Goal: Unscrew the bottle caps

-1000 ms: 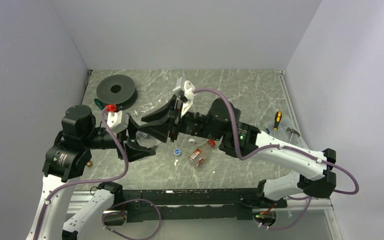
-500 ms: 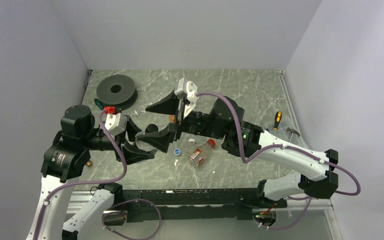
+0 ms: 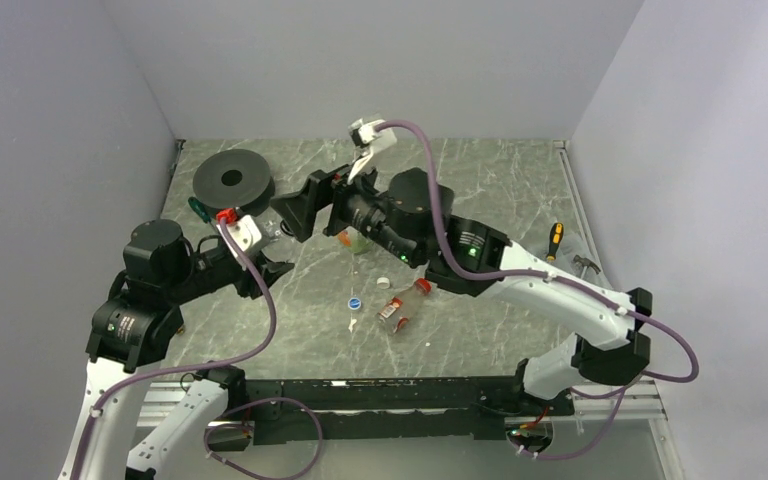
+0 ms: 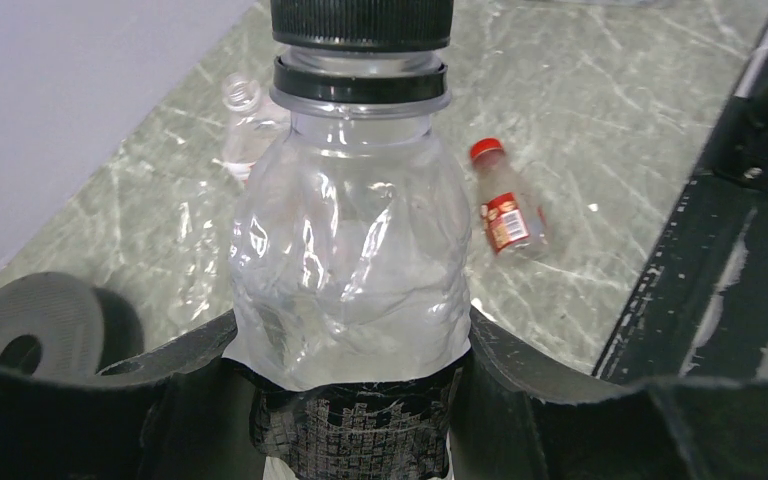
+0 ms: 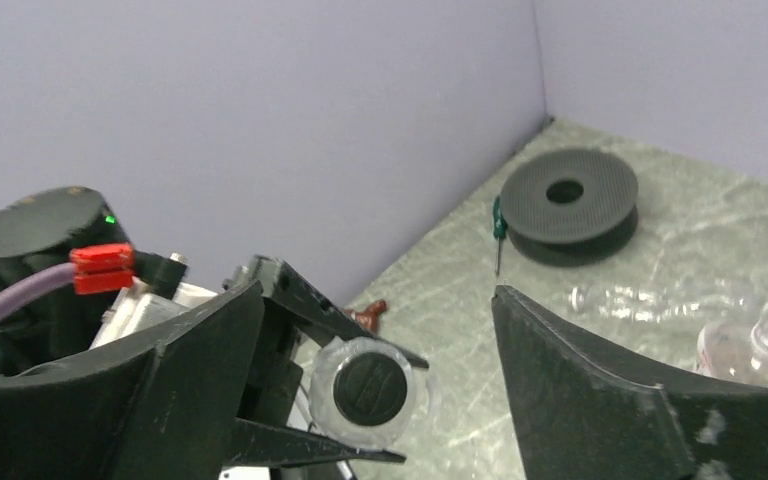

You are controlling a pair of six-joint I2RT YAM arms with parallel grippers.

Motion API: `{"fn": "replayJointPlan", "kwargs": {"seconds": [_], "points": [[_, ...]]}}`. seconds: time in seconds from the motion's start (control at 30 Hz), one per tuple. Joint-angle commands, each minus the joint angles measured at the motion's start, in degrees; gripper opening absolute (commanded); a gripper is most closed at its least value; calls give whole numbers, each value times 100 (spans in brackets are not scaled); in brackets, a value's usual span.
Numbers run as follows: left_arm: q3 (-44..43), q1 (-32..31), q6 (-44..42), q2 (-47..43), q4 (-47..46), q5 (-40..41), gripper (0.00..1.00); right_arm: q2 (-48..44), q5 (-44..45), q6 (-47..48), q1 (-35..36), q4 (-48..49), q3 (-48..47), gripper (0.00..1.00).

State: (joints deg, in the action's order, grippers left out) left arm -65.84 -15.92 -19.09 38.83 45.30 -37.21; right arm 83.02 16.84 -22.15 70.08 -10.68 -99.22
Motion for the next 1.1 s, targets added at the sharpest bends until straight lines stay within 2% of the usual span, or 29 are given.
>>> {"fn": "replayJointPlan", "kwargs": {"seconds": [0.0,0.1,0.3,0.43,0.67,0.8,0.9,1.07], "points": [[9,19,-189,-37,-320,688,23,251,204,-315,-4,-517,-358,80],[36,19,-162,-49,-378,803,22,365,155,-378,-4,-574,-437,69],[28,19,-114,-41,-388,785,22,453,90,-471,-12,-502,-398,60],[11,19,-100,-39,-367,736,22,435,11,-524,-21,-349,-309,49],[-9,19,-102,-63,-273,424,21,139,-439,-356,-92,165,95,20],[-130,19,92,-93,-143,-517,22,-246,-1664,252,-217,834,548,16],[-260,19,269,-101,2,-1644,22,-569,-2808,759,-277,1218,849,16],[-593,19,491,139,558,-3497,25,-1032,-3865,1276,-276,1369,1142,15]]}}
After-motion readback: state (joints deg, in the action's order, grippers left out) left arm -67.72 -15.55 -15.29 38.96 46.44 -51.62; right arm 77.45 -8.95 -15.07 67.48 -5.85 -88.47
